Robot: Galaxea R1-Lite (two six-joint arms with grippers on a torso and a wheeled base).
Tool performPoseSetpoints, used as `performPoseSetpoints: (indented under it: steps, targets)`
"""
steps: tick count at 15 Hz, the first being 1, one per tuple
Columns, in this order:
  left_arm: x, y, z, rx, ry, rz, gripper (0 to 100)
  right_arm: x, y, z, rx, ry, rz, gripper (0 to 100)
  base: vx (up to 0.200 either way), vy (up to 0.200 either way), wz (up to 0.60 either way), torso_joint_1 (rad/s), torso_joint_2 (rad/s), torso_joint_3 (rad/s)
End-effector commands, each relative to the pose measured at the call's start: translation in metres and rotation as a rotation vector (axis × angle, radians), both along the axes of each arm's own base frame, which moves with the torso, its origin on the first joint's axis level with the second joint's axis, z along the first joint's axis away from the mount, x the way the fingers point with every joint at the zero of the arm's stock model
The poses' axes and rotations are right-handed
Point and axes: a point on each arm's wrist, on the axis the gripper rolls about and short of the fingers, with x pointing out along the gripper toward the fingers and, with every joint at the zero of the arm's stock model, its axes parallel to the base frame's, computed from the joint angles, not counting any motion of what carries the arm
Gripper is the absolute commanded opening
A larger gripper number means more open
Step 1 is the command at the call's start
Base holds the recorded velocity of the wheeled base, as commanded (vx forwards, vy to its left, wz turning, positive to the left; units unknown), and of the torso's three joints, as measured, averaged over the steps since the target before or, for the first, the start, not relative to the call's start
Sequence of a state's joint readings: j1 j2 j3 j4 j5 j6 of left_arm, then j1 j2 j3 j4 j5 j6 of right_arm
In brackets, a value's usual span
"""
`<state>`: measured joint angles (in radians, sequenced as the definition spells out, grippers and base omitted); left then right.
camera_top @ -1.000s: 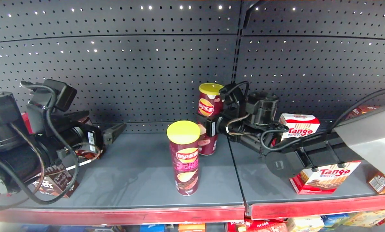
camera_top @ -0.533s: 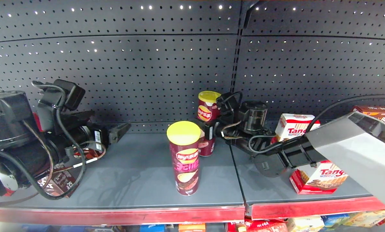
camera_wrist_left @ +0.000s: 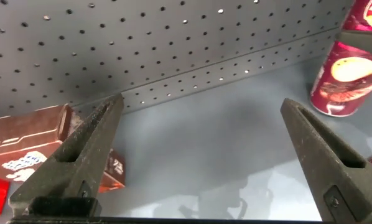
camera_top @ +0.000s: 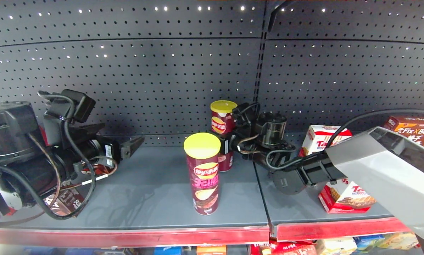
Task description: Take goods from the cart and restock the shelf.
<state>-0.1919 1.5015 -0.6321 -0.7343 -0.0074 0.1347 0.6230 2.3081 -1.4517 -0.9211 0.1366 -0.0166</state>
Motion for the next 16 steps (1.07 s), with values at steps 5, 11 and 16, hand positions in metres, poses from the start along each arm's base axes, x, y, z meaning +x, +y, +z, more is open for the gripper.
performPoseSetpoints:
  steps: [5,11,16]
  targets:
    - [0.0,0.0,0.001,-0.002,-0.003,-0.001,100,0.007,0.018,0.0,0.012,-0.015,0.023,0,0.0,0.0,0.0,0.0,0.0,0.0]
    - [0.0,0.0,0.001,-0.001,-0.005,-0.003,100,0.007,0.021,-0.007,0.005,-0.004,0.021,0,0.0,0.0,0.0,0.0,0.0,0.0]
    - [0.0,-0.001,0.001,-0.001,-0.003,-0.005,100,0.007,0.02,-0.004,0.008,-0.009,0.012,100,0.0,0.0,0.0,0.0,0.0,0.0]
